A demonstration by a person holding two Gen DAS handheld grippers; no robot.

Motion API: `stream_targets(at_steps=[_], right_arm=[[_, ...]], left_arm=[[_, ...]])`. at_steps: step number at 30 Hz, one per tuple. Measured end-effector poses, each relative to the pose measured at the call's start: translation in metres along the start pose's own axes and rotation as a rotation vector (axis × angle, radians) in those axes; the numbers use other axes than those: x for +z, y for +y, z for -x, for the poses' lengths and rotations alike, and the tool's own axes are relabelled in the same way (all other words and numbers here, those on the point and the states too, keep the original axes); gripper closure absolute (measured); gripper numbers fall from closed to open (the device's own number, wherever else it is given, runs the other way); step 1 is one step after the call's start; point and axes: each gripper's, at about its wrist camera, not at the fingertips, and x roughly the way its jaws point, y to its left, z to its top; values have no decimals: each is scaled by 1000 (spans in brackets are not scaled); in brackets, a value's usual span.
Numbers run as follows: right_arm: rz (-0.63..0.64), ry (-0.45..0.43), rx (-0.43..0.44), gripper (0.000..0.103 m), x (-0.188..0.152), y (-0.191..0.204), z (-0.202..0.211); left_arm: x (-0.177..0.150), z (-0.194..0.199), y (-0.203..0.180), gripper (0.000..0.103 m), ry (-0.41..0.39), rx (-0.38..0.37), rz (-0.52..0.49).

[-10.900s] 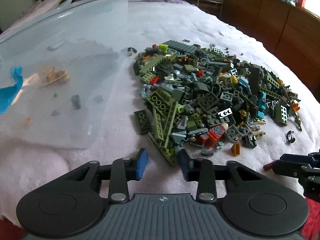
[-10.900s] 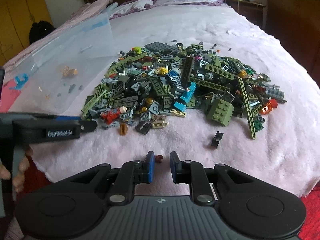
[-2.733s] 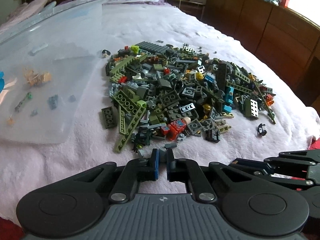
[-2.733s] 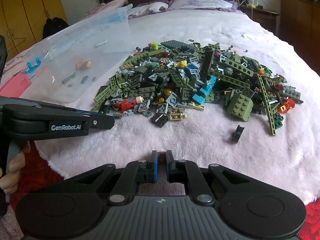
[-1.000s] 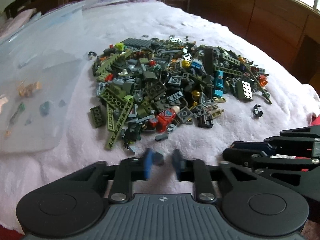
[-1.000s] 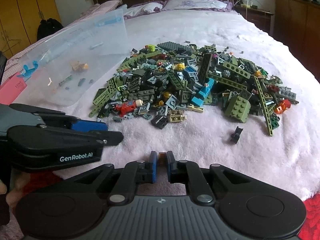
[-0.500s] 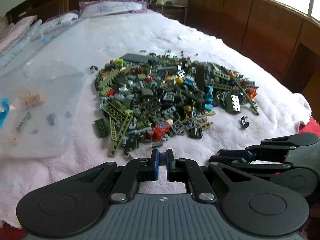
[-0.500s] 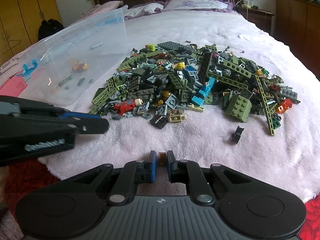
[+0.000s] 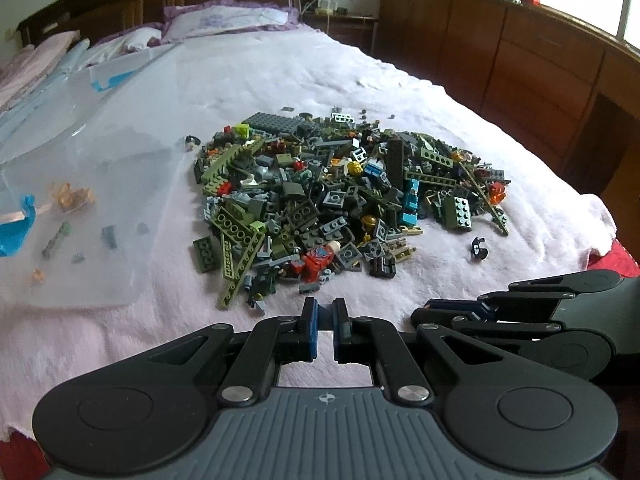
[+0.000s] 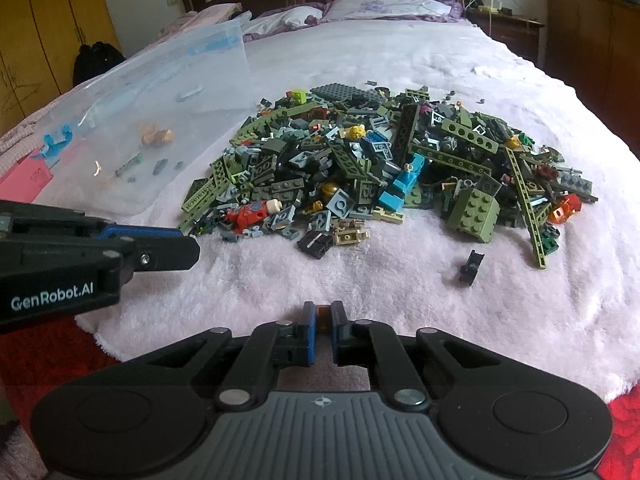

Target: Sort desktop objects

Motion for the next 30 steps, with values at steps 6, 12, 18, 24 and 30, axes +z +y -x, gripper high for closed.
stream_targets(at_steps=[6,12,18,24,30], right_arm=[[9,5,-21,95,4,5,4],[11,18,-39,95,6,6,7],[5,18,-46,95,12,6,11],[-20,-1,-36,95,28,3,21],[-29,-30,-20,95,49,4,32]], left_arm=[[0,4,2,94,-18,-16,4],[0,6,7,94,-27,-27,30],[4,6,10,94,-11,-37,55],[17,12,13,94,-33,-38,65],[41,32,20,94,-89,-19,45]])
